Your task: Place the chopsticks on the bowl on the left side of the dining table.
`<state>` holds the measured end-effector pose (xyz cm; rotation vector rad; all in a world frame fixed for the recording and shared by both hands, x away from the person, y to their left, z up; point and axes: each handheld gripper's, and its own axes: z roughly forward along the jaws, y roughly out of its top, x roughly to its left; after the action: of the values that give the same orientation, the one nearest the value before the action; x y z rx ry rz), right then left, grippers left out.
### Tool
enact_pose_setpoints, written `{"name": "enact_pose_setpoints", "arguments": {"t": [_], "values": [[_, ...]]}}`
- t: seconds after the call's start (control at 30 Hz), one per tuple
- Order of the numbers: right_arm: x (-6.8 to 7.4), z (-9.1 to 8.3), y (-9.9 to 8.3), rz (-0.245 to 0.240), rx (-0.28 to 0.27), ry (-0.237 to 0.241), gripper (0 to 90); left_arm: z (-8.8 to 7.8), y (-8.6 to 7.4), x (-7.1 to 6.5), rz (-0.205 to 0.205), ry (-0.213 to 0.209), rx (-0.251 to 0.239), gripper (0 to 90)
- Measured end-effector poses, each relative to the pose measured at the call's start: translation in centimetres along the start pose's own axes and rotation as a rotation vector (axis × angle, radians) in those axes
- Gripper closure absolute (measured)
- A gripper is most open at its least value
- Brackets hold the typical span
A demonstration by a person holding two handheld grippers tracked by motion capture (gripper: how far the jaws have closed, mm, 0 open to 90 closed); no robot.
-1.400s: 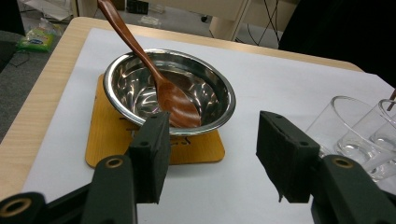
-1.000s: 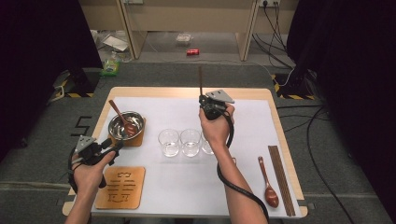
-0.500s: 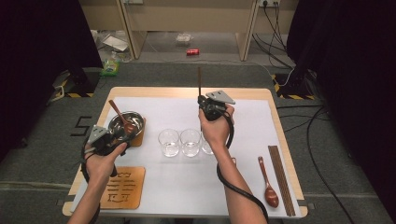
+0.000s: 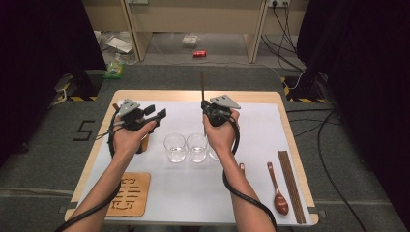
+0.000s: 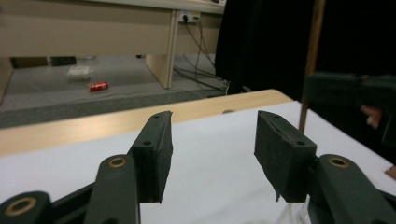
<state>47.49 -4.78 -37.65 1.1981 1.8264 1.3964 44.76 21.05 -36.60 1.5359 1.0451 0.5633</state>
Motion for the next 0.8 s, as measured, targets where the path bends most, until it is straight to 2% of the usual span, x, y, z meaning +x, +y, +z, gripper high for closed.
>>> {"name": "enact_pose_setpoints", "arguments": {"t": [0.2, 0.3, 0.53, 0.63, 0.73, 0.8], "values": [[0.4, 0.2, -0.1, -0.004, -0.010, 0.012, 84.6, 2.6, 2.2, -1.7, 0.021, -0.065, 0.005, 46.7], [0.4, 0.3, -0.2, -0.009, -0.009, 0.015, 84.6, 3.7, 2.9, -2.4, 0.017, -0.092, 0.009, 47.0], [0.7, 0.3, -0.2, -0.006, -0.009, 0.026, 84.6, 5.7, 4.0, -3.9, 0.034, -0.123, 0.006, 49.1], [1.0, 0.4, -0.2, -0.007, -0.010, 0.030, 84.6, 6.4, 4.4, -4.4, 0.029, -0.142, 0.004, 51.0], [1.1, 0.4, -0.1, -0.011, -0.018, 0.034, 84.6, 6.9, 4.6, -4.9, 0.063, -0.132, 0.006, 54.3], [1.2, 0.4, -0.1, -0.010, -0.015, 0.034, 84.6, 7.1, 4.7, -5.1, 0.064, -0.140, 0.000, 57.4]]}}
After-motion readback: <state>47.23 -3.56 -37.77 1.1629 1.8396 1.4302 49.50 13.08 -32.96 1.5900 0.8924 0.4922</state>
